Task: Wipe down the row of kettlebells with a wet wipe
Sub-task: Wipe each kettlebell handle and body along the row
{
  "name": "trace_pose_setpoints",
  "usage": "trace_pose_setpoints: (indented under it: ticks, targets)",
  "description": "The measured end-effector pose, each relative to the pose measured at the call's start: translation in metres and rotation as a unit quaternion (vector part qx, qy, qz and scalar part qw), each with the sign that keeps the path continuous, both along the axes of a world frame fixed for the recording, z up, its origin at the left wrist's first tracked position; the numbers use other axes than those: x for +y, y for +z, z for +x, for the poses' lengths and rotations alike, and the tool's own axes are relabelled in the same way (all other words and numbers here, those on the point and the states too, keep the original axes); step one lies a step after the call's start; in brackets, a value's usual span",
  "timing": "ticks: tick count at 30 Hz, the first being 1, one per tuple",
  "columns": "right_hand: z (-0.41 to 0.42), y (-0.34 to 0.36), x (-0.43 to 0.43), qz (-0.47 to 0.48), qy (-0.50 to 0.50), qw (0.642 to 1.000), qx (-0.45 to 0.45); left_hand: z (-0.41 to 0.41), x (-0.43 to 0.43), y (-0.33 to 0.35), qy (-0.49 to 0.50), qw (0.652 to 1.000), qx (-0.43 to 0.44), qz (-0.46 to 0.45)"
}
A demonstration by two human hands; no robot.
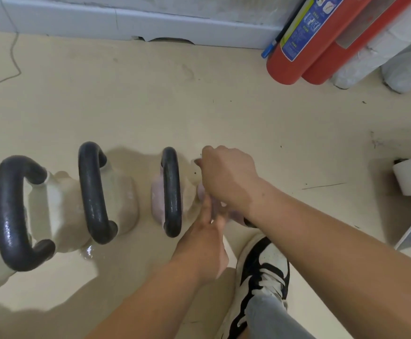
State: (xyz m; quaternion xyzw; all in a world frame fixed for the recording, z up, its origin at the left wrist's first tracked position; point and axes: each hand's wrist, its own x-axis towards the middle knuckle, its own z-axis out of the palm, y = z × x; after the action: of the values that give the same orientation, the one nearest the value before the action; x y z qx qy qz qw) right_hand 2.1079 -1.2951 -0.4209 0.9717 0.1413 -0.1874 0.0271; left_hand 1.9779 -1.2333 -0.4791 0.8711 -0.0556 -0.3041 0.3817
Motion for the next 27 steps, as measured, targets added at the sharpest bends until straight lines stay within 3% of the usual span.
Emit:
trace_pose_setpoints:
  ticks: [2,5,9,12,15,18,22,24,27]
  targets:
    - [0.015,-0.003,0.000,0.006,-0.025,0.997,0.069,0.002,0.000,0.001,-0.003,1.000,0.014,-0.004]
    - [0.006,-0.003,-0.019,0.146,-0.093,0.980,0.095,0.003,0.002,0.006,0.005,1.000,0.018,0.006]
    - [-0.062,-0.010,-0.061,0.239,-0.078,0.967,-0.051,-0.001,-0.001,0.006,0.017,1.000,-0.011,-0.007]
    - [-0.107,-0.038,-0.090,0.296,-0.074,0.938,-0.166,-0.001,-0.001,0.005,0.013,1.000,0.014,0.019]
    - [-0.131,-0.065,-0.104,0.336,-0.136,0.917,-0.167,0.000,-0.002,0.002,0.000,1.000,0.018,0.023]
    - [-0.138,-0.067,-0.111,0.334,-0.154,0.921,-0.129,-0.001,-0.003,0.003,-0.008,0.999,0.022,0.030]
    - [-0.140,-0.051,-0.145,0.221,-0.138,0.965,-0.034,-0.004,-0.006,0.017,0.002,0.998,0.054,0.013]
    - [-0.137,-0.029,-0.155,0.257,-0.239,0.936,0.023,-0.007,-0.008,0.024,0.037,0.997,0.072,0.006]
    - [-0.120,0.008,-0.143,0.370,-0.349,0.860,0.040,-0.011,-0.009,0.033,0.112,0.990,0.083,-0.022]
